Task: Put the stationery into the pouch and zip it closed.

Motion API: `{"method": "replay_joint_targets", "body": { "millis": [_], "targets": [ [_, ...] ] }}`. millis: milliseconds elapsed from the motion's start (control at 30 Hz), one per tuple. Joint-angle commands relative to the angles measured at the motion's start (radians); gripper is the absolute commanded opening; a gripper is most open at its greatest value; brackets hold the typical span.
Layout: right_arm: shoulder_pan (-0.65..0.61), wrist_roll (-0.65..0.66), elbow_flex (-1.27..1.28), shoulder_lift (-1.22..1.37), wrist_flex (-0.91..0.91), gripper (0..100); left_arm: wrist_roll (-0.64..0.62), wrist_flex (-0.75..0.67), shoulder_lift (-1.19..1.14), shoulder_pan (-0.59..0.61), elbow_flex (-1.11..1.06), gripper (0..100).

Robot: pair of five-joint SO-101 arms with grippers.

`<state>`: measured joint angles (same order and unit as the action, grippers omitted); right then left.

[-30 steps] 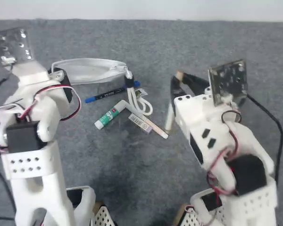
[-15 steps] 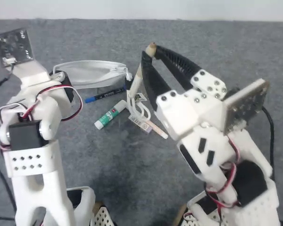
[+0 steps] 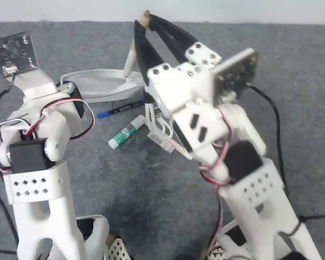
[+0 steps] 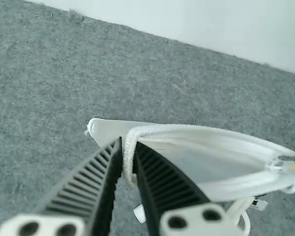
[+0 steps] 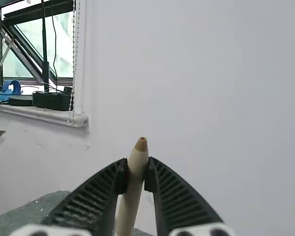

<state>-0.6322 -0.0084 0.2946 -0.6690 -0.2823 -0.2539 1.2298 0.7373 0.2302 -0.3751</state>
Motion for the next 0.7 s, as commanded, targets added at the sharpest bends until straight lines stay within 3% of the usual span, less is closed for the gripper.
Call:
{"method": "replay_joint_targets", "body": {
  "millis": [0, 300, 500, 667],
  "targets": [
    [-0.013, 0.008, -0.031, 0.045, 0.065, 0.6, -0.014, -0.038, 0.003, -0.006, 0.022, 1],
    [-0.061, 0.008, 0.037, 0.067, 0.071, 0.6, -0.014, -0.037, 0.003, -0.006, 0.022, 1],
    [-0.058, 0.015, 0.23, 0.09, 0.283, 0.6, -0.014, -0.037, 0.003, -0.006, 0.022, 1],
    [-0.088, 0.017, 0.338, 0.081, 0.331, 0.6, -0.014, -0.037, 0.003, -0.005, 0.022, 1]
  ]
}}
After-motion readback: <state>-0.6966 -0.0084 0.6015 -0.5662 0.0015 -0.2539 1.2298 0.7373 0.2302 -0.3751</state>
